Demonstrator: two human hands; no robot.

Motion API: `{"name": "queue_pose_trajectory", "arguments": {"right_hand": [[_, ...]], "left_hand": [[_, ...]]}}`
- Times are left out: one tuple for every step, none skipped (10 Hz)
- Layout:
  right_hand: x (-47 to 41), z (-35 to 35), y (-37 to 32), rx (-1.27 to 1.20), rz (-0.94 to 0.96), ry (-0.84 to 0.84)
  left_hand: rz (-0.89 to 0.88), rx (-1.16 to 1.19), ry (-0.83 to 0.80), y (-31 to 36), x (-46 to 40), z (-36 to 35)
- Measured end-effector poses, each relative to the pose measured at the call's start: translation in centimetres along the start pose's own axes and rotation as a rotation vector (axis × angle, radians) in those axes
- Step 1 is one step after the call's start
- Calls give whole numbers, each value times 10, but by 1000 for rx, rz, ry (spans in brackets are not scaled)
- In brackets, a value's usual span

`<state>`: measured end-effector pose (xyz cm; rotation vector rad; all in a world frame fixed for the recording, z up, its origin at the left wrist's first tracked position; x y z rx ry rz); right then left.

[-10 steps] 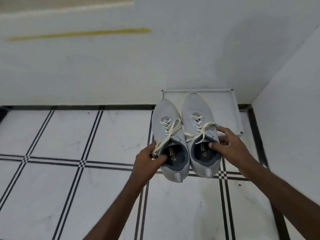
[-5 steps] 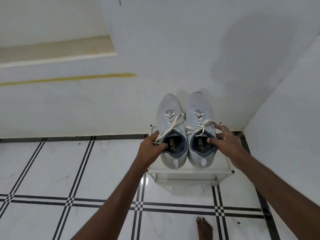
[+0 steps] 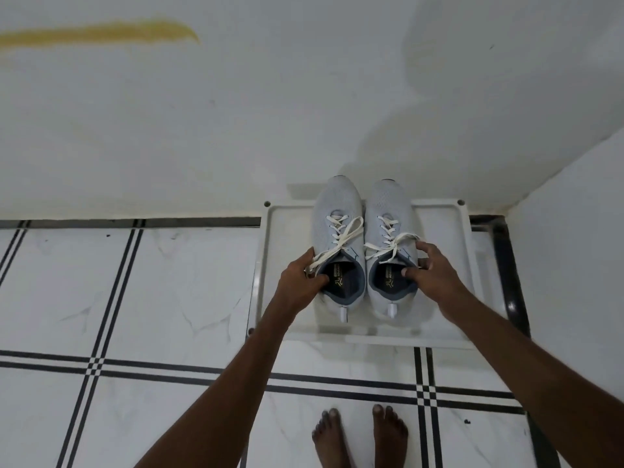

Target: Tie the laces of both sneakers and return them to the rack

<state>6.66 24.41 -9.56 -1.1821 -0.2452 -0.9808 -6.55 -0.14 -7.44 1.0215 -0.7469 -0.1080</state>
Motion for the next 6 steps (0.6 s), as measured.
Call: {"name": "queue_pose_trajectory", "arguments": {"right_hand": [[-13, -14, 29, 14, -41, -3], [-13, -22, 47, 6, -58, 8], [-12, -24, 52, 0, -64, 20], [-11, -25, 58, -1, -71, 26], [-4, -24, 55, 5, -80, 22], [1, -20, 47, 69, -81, 72]], "left_hand": [[38, -1, -22, -24, -7, -12], [57, 15, -43, -40, -8, -17], [73, 35, -40, -49, -9, -19], [92, 18, -42, -54, -10, -20], [126, 17, -61, -60, -9, -22], [146, 14, -70, -45, -2, -26]]}}
Point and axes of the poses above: each hand's wrist, its own x-axis away from the middle knuckle, its own z-axis out of the back of the hand, y = z × x, the point moved 9 cm from there along -x, towards the middle knuckle, and after that the axes turned 9 degrees about x, right-handed, at the moved point
